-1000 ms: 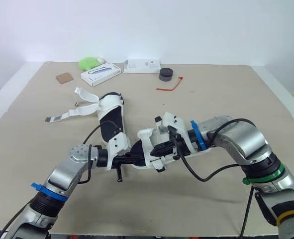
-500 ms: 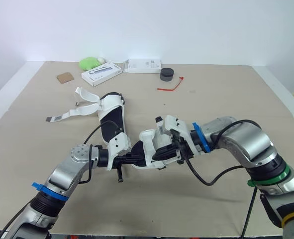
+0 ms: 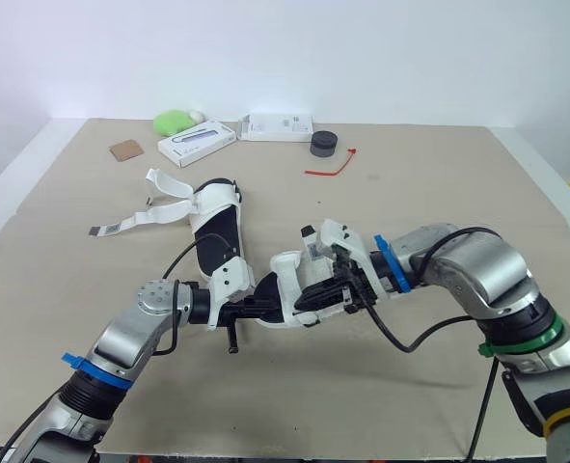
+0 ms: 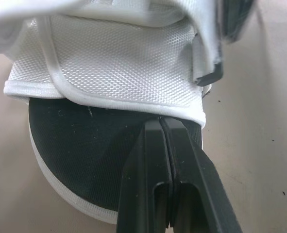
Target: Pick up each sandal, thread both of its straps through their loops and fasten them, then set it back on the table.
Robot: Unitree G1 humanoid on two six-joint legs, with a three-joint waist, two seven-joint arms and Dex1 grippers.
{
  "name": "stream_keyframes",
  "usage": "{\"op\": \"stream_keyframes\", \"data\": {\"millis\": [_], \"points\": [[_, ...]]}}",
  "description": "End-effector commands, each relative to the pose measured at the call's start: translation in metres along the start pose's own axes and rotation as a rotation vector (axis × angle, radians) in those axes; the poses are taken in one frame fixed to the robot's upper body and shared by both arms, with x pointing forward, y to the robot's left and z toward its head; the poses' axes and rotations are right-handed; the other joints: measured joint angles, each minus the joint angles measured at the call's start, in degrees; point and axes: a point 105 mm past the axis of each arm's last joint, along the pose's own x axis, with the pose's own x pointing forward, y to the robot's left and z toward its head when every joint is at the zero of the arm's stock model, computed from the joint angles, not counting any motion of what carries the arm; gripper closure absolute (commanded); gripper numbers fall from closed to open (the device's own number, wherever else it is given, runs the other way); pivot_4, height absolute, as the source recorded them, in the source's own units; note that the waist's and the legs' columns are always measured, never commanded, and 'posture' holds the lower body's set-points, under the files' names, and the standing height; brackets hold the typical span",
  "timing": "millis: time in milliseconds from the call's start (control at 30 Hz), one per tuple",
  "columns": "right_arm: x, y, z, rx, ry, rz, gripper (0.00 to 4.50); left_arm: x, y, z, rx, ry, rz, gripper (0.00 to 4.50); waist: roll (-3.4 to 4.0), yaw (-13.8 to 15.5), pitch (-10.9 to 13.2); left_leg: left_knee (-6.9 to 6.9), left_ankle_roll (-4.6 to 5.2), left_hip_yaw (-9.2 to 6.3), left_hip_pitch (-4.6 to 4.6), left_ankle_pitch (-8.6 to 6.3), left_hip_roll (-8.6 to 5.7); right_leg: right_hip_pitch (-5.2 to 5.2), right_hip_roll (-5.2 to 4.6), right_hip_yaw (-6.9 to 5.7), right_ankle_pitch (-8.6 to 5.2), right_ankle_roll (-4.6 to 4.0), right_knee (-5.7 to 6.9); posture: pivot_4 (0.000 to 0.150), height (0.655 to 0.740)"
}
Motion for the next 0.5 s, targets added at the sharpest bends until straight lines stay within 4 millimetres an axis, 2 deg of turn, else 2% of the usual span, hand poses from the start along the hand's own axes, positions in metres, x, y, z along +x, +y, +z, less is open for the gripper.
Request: {"op": "stream_keyframes", "data": {"millis": [33, 67, 133, 167, 233, 300, 500], "points": [[-0.007, 0.007, 0.011, -0.083, -0.028, 0.0, 2.2, -0.001, -0.003, -0.019, -0.041, 0.07, -0.006, 4.5, 0.0, -0.02, 0.0, 0.0, 0.0, 0.0, 0.0, 0.0, 0.0, 0.0, 0.0, 0.0, 0.0, 0.0, 0.0, 0.15, 0.74], [-0.008, 0.007, 0.011, -0.096, -0.034, -0.003, 1.58, 0.0, -0.003, -0.019, -0.04, 0.07, -0.007, 4.5, 0.0, -0.02, 0.0, 0.0, 0.0, 0.0, 0.01, 0.0, 0.01, 0.0, 0.01, -0.01, 0.0, 0.0, 0.0, 0.15, 0.74], [-0.013, 0.007, 0.013, -0.119, -0.05, -0.008, 0.67, 0.0, -0.003, -0.019, -0.04, 0.07, -0.009, 4.5, 0.0, -0.03, 0.0, 0.0, 0.0, 0.01, 0.01, 0.01, 0.01, 0.0, 0.03, -0.01, 0.0, 0.0, 0.0, 0.15, 0.74], [-0.02, 0.006, 0.014, -0.128, -0.066, -0.02, 0.35, 0.0, -0.004, -0.018, -0.04, 0.069, -0.01, 4.5, 0.0, -0.03, 0.0, 0.01, 0.0, 0.01, 0.02, 0.01, 0.01, 0.01, 0.03, -0.01, -0.01, 0.01, 0.0, 0.15, 0.74], [-0.037, 0.003, 0.011, -0.145, -0.078, -0.044, 0.35, 0.0, -0.004, -0.018, -0.041, 0.07, -0.01, 4.5, 0.0, 0.0, 0.0, 0.0, 0.0, 0.02, 0.01, 0.01, 0.0, 0.0, 0.03, -0.01, -0.01, 0.02, 0.0, 0.15, 0.74], [-0.045, 0.005, 0.006, -0.139, -0.077, -0.043, 0.35, -0.001, -0.005, -0.019, -0.042, 0.071, -0.01, 4.5, 0.0, 0.04, 0.0, 0.0, 0.0, 0.01, 0.0, 0.0, -0.01, 0.01, 0.02, 0.0, -0.04, 0.06, 0.0, 0.15, 0.74], [-0.047, 0.024, -0.015, -0.074, -0.052, 0.049, 0.35, -0.003, -0.005, -0.02, -0.042, 0.077, -0.012, 4.5, 0.0, 0.04, 0.0, 0.0, 0.06, 0.02, 0.01, -0.03, 0.01, 0.01, 0.03, 0.01, -0.07, 0.04, -0.01, 0.15, 0.74]]}}
